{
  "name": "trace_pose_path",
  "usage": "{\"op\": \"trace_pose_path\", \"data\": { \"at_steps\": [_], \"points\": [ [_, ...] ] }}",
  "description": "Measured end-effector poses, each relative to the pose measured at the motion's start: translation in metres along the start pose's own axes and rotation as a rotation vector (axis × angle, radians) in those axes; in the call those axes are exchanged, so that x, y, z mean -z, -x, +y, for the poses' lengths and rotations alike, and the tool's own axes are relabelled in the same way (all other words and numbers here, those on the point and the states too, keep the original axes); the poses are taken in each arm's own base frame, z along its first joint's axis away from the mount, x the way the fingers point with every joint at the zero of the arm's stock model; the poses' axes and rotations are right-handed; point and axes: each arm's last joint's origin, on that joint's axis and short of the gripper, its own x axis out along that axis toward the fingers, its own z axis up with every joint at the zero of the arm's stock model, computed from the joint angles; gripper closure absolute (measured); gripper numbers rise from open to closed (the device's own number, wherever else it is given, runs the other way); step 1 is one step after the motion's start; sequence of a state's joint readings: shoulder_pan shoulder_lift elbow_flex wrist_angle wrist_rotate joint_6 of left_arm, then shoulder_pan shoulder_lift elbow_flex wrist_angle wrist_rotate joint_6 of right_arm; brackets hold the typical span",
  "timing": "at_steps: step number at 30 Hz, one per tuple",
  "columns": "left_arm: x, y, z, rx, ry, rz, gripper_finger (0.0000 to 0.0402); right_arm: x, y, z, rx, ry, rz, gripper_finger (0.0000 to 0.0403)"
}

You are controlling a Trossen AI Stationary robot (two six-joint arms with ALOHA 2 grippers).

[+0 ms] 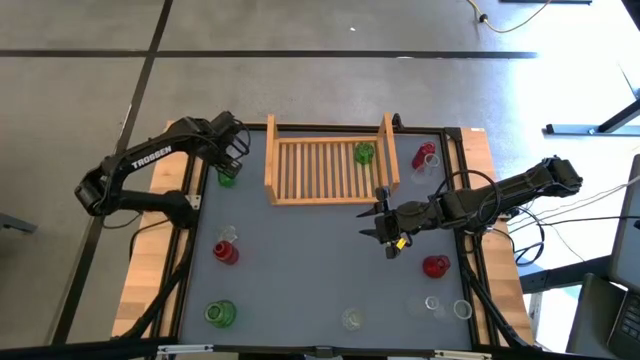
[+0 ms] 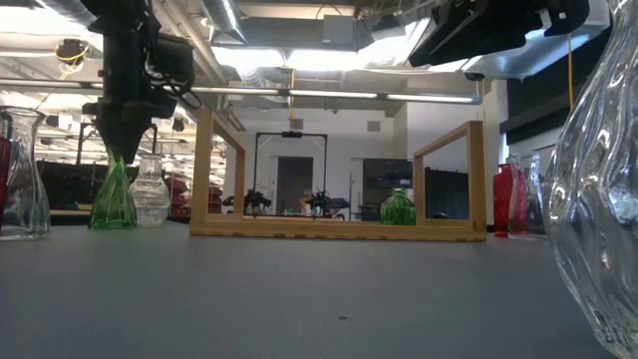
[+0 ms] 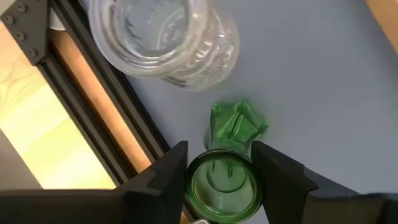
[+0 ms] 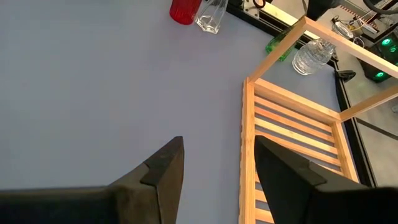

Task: Sort vases onto shelf
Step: Put the green vase on the shelf aligned with the other green vase

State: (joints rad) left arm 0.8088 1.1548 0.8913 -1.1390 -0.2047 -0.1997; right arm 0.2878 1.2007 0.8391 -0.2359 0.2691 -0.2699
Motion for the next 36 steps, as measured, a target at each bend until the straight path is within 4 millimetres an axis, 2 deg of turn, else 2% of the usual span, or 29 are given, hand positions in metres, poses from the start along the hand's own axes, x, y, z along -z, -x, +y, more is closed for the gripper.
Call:
{"op": "trace_pose_path", "data": {
  "at_steps": [8, 15, 26, 36],
  "points": [
    [0.000, 0.024, -0.009, 0.034, -0.056, -0.040, 0.0245, 0.000, 0.000, 0.000, 0.001, 0.000, 0.000, 0.0221],
    [0.002, 0.048, -0.035, 0.128, -0.136, -0.095, 0.0243, 0.000, 0.000, 0.000, 0.001, 0.000, -0.001, 0.0221],
    [0.034, 0.075, -0.082, 0.231, -0.295, -0.116, 0.0242, 0.000, 0.000, 0.000, 0.001, 0.000, -0.003, 0.0221],
    [0.072, 0.093, -0.122, 0.382, -0.393, -0.178, 0.0242, 0.000, 0.000, 0.000, 0.001, -0.001, -0.001, 0.0221]
  ]
}}
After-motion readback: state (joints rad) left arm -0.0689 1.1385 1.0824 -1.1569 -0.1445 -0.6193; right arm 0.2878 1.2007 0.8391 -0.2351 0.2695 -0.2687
